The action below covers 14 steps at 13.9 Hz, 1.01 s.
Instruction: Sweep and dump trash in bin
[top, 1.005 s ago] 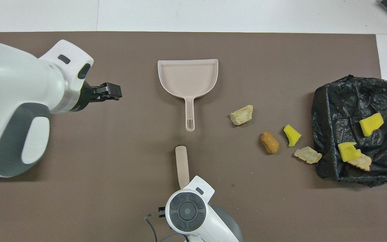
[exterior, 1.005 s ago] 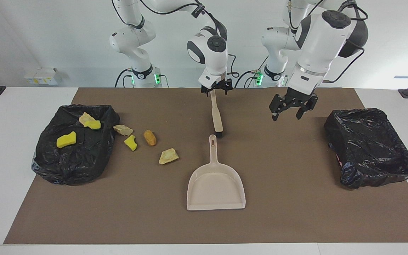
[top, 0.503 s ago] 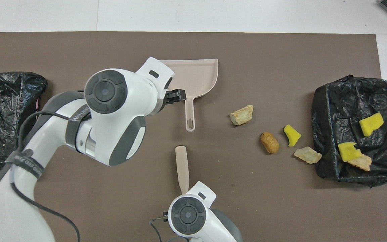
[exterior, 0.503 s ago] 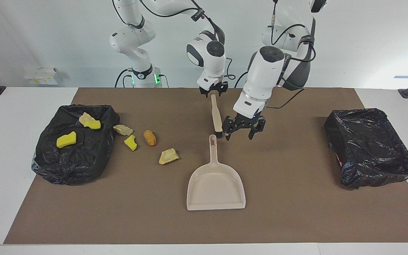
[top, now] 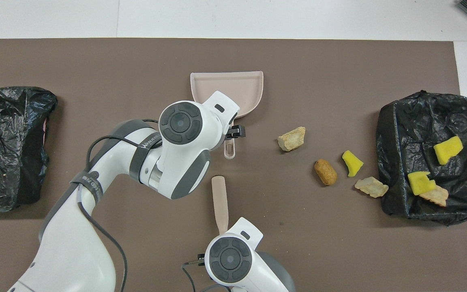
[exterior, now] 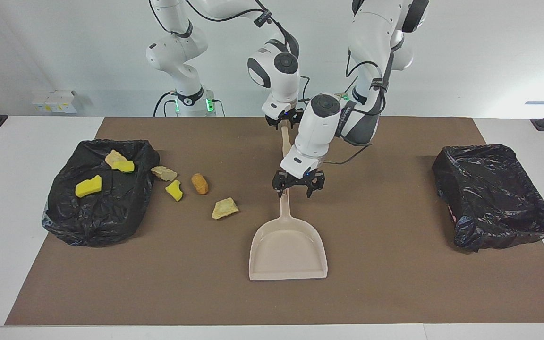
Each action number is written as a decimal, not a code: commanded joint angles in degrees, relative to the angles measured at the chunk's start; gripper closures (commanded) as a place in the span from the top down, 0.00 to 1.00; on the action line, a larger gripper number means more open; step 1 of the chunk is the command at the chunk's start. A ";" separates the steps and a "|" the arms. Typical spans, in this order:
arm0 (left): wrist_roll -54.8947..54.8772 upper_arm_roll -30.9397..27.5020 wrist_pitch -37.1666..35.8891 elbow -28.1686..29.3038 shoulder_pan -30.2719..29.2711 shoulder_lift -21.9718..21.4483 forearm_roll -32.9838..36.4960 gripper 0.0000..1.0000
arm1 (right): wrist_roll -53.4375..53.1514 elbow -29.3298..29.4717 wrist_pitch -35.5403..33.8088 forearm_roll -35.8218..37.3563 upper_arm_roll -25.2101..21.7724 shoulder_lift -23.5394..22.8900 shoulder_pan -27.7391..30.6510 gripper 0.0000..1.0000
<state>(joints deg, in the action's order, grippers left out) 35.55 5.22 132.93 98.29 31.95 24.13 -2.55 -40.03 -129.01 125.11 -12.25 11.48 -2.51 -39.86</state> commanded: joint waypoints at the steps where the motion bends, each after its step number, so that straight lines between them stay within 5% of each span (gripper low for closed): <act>1: 0.48 -0.92 0.58 -2.58 2.33 3.46 2.19 1.00 | -0.57 -1.16 0.92 -1.28 0.13 1.63 0.48 0.30; 2: 0.57 -0.91 0.49 -2.67 2.33 3.46 2.29 1.00 | -0.66 -1.16 0.57 -1.28 0.04 1.89 0.66 0.05; 6: 0.57 -1.00 0.40 -3.89 2.24 3.64 3.87 0.96 | -0.40 -1.16 -4.25 -1.28 -0.05 5.75 3.90 0.00; 9: 0.66 -1.00 -0.65 -4.25 2.24 3.90 3.52 0.44 | -0.57 -0.99 -10.65 -1.28 -0.05 9.27 7.77 0.00; 12: 0.83 -1.00 -1.35 -4.25 2.24 3.73 2.91 0.02 | -0.48 -0.98 -18.21 0.21 -0.23 11.73 11.28 0.00; 14: 0.57 -1.00 -2.58 -4.51 1.72 3.21 2.20 0.00 | -0.66 -0.63 -21.91 1.08 -0.31 12.44 14.44 0.00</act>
<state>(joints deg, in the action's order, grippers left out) 35.70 4.68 132.67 95.38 33.70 27.22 -0.20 -40.17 -129.01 105.81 -12.01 10.88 8.22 -28.33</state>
